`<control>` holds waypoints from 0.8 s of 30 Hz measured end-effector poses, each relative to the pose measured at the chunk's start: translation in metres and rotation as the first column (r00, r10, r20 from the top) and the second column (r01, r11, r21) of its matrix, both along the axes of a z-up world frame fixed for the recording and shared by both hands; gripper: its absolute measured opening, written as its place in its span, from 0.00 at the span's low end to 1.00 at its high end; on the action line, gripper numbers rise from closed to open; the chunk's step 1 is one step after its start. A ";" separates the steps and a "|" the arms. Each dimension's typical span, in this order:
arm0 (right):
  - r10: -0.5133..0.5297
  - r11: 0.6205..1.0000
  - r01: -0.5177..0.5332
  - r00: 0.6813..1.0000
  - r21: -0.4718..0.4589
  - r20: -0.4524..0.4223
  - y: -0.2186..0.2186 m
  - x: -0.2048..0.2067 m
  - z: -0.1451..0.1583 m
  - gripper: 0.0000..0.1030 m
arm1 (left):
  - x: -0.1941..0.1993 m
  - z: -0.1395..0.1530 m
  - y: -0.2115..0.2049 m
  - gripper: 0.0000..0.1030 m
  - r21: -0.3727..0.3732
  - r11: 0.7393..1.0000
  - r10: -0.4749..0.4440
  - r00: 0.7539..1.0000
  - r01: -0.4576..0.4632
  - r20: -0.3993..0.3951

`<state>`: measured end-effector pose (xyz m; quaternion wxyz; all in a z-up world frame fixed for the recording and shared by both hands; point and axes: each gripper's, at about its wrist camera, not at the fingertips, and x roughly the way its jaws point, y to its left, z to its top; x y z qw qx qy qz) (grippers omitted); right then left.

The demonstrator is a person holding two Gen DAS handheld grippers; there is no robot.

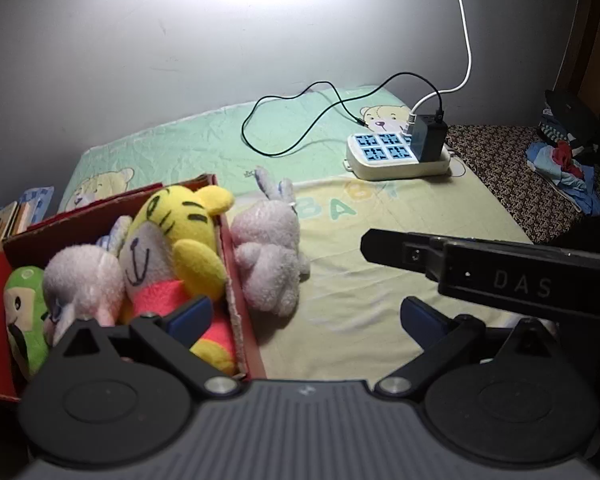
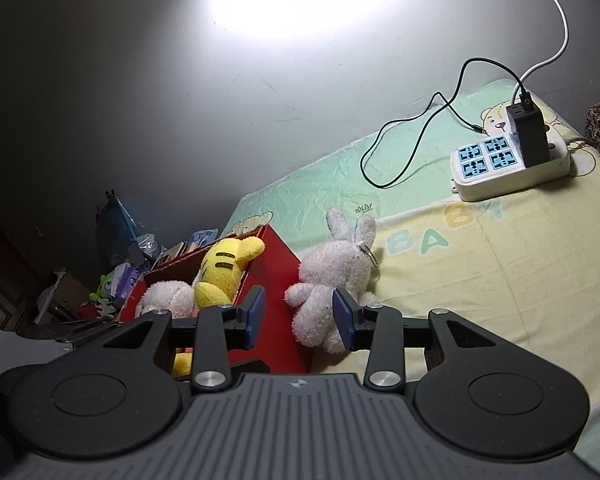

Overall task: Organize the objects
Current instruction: 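Move both grippers toward the remaining white bunny on the bed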

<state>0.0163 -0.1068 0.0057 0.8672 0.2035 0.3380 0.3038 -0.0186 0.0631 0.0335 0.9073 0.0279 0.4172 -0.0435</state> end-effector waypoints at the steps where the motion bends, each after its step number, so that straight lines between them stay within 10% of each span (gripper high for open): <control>1: 0.000 1.000 0.000 1.000 -0.001 -0.005 -0.004 0.003 -0.002 0.39 | 0.001 -0.002 -0.005 0.97 0.006 1.000 -0.006 1.000 0.006 -0.001; 16: 0.142 0.989 -0.146 0.984 -0.029 -0.109 -0.015 0.060 -0.032 0.46 | 0.000 -0.055 -0.052 0.97 0.181 0.982 -0.038 0.997 0.051 -0.073; 24: 0.267 0.957 -0.282 0.948 -0.066 -0.173 0.031 0.103 -0.050 0.50 | -0.012 -0.068 -0.049 0.97 0.135 0.989 -0.046 0.994 0.059 -0.097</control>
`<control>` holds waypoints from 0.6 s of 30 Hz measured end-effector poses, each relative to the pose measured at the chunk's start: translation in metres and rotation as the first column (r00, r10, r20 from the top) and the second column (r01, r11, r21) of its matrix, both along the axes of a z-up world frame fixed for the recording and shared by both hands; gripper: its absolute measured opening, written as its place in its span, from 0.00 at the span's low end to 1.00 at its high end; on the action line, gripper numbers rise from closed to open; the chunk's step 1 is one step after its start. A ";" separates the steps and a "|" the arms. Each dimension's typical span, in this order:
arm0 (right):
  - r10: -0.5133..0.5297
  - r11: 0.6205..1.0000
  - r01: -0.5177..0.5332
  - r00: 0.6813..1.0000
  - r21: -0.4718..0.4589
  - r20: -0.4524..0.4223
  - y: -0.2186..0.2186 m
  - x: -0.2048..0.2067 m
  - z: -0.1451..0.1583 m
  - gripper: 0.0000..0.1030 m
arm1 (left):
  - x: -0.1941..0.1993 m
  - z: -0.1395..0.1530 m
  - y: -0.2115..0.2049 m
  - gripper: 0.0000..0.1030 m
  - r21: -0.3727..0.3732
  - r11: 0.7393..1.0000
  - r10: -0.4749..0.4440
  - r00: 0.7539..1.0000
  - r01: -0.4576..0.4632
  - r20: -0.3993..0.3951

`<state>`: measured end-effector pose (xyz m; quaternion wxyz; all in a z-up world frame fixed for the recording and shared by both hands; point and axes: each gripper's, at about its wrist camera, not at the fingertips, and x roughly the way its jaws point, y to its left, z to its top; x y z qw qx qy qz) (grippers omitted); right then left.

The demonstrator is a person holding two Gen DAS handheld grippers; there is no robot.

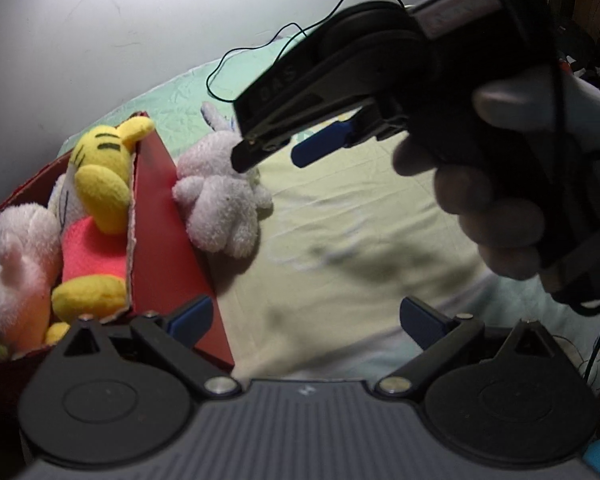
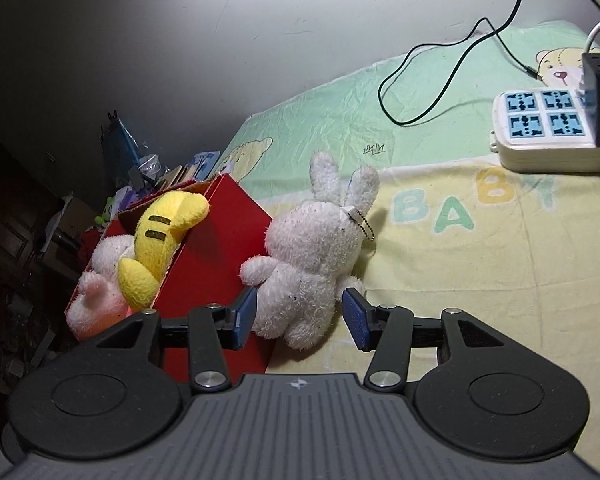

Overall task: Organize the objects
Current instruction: 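Move both grippers toward the remaining white bunny on the bed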

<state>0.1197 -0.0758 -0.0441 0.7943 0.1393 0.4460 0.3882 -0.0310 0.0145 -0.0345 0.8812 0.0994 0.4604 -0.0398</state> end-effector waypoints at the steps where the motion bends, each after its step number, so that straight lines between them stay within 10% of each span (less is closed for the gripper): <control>1: 0.003 1.000 -0.003 1.000 0.003 -0.021 0.006 0.004 -0.003 0.50 | -0.001 -0.001 -0.001 0.97 -0.004 1.000 0.001 1.000 -0.001 -0.003; 8: -0.012 0.999 0.009 0.998 -0.039 -0.062 0.044 0.017 -0.017 0.62 | -0.006 0.001 0.006 0.97 -0.037 0.999 0.037 0.999 -0.037 -0.005; 18: -0.029 1.000 0.028 0.977 -0.007 -0.213 0.020 0.034 -0.048 0.53 | -0.003 0.005 0.002 0.97 -0.062 0.998 0.007 1.000 -0.006 0.016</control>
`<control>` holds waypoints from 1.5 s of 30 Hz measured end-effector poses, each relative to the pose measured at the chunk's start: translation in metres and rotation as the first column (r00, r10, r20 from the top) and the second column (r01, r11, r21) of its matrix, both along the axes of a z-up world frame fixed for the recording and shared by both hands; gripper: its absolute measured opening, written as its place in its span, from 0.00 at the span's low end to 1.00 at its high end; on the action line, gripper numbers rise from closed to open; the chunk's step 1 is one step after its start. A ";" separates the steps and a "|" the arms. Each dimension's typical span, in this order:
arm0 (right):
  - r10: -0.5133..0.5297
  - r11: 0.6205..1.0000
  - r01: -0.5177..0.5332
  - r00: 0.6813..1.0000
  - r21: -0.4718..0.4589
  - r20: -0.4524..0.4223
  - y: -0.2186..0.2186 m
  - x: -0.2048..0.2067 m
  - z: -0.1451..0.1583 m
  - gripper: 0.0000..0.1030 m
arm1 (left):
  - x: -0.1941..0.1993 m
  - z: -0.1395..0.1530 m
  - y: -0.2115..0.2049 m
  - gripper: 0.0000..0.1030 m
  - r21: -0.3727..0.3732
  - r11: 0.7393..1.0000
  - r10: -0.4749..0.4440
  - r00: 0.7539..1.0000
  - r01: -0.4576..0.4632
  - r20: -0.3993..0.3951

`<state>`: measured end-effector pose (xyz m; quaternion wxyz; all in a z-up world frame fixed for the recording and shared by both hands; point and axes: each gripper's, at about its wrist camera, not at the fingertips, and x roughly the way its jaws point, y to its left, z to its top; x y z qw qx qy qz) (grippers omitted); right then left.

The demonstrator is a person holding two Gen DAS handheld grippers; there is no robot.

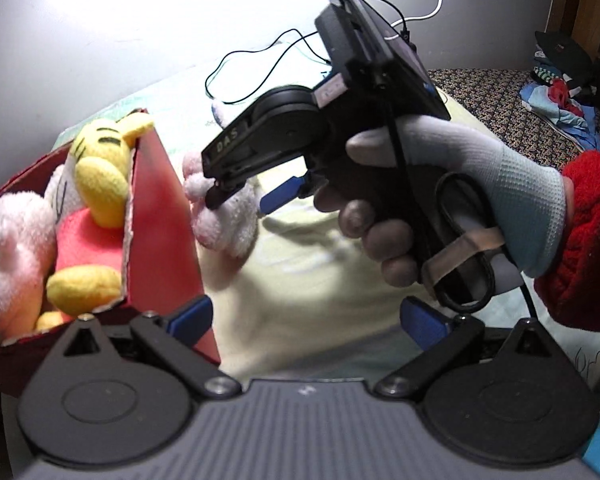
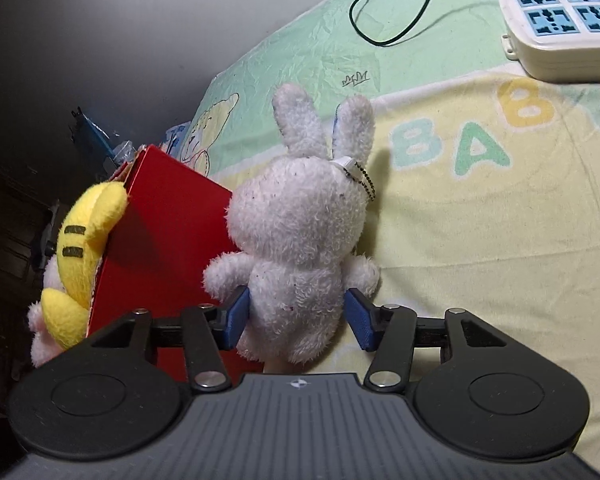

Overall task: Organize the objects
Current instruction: 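Move both grippers toward the remaining white bunny on the bed, then close both grippers on the white bunny's body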

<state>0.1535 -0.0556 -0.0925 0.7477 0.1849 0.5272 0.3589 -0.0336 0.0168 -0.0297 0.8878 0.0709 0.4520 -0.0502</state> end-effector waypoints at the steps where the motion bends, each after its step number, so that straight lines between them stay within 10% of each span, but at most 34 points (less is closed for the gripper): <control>1: -0.006 1.000 0.006 1.000 -0.003 0.010 -0.008 0.000 0.001 0.53 | 0.001 0.000 -0.001 0.97 0.000 1.000 -0.008 1.000 0.008 0.002; 9: -0.088 0.991 0.095 0.993 -0.098 0.074 -0.065 -0.002 0.004 0.45 | 0.020 0.001 -0.013 0.97 0.006 0.998 -0.061 0.997 0.060 0.040; 15: -0.162 0.987 0.161 0.986 0.021 0.030 -0.104 -0.001 0.007 0.46 | 0.059 -0.001 -0.011 0.97 0.035 0.999 -0.008 0.996 0.005 0.084; 24: -0.013 0.995 0.004 0.995 0.096 0.096 -0.053 0.017 0.033 0.59 | 0.073 -0.005 0.002 0.97 -0.020 1.000 0.010 0.998 -0.009 0.057; 35: 0.145 0.987 -0.137 0.984 -0.083 0.099 0.020 0.025 0.017 0.72 | 0.050 -0.016 -0.012 0.97 -0.009 0.998 -0.062 0.998 0.062 0.007; 45: 0.044 0.999 -0.044 0.999 -0.025 -0.012 -0.051 0.039 -0.005 0.62 | 0.074 -0.007 -0.007 0.97 -0.082 0.996 -0.039 0.998 0.043 0.052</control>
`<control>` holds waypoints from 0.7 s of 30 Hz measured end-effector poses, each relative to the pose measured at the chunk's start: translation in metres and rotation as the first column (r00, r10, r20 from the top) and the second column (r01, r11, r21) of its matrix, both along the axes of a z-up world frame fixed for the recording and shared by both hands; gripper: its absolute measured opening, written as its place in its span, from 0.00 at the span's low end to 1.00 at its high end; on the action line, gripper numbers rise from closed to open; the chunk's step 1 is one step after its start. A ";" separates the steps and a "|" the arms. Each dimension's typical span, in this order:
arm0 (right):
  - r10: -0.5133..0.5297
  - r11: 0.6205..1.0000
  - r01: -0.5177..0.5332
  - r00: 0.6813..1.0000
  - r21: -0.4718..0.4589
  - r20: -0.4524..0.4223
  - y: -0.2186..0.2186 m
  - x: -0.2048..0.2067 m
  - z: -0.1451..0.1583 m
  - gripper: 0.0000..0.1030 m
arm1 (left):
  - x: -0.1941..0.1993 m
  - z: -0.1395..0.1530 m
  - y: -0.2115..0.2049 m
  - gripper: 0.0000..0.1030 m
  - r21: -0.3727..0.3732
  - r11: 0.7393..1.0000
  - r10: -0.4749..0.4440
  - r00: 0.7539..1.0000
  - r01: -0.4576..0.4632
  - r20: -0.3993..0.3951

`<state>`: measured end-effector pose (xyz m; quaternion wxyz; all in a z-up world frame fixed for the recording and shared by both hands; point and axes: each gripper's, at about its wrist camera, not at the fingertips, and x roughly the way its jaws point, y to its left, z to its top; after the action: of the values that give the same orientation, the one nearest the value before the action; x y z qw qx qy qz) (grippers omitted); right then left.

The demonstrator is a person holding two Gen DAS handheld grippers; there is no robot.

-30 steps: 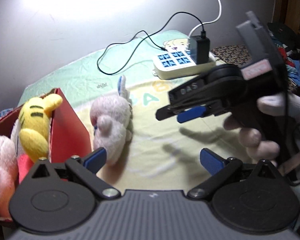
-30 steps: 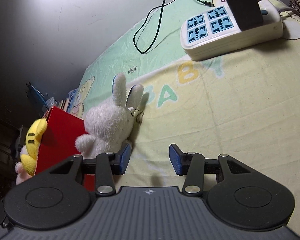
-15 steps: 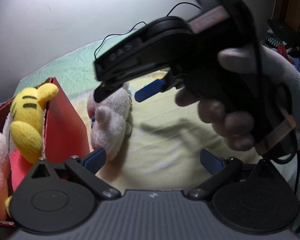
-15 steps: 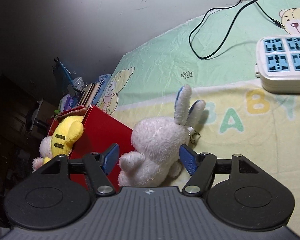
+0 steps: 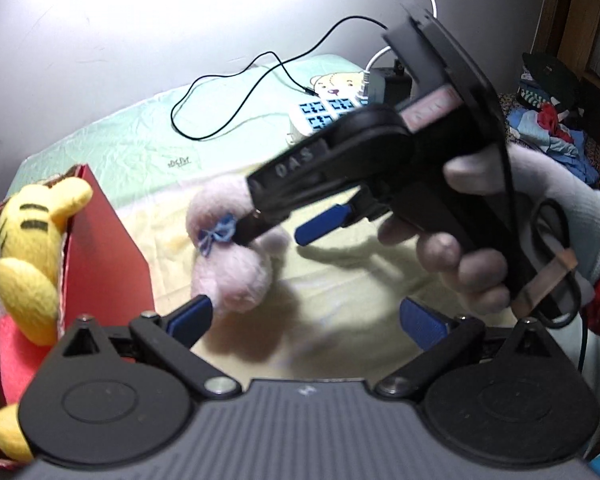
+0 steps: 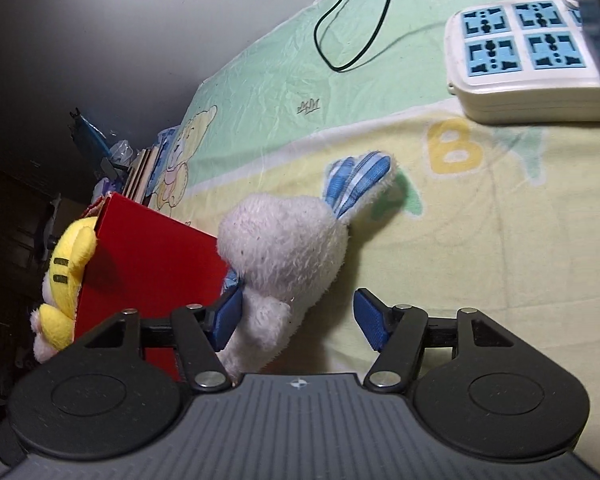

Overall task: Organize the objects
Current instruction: 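Close both grippers on the white bunny's body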

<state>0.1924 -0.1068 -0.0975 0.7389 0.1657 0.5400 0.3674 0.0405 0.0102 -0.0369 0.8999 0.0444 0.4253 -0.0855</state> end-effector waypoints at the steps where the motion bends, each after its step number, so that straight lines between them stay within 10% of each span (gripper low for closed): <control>1: -0.007 1.000 0.007 1.000 -0.011 0.005 -0.005 -0.001 -0.001 0.62 | 0.005 0.000 0.001 0.97 -0.006 1.000 0.013 1.000 -0.013 0.008; 21: -0.055 0.980 0.068 0.996 0.187 -0.072 -0.025 0.007 -0.017 0.50 | 0.083 -0.055 0.021 0.72 -0.031 0.989 0.137 0.983 -0.141 -0.121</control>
<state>0.1992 -0.1323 -0.1143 0.7124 0.2639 0.5217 0.3882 0.1235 0.0314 -0.0919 0.8776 -0.0084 0.4782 -0.0333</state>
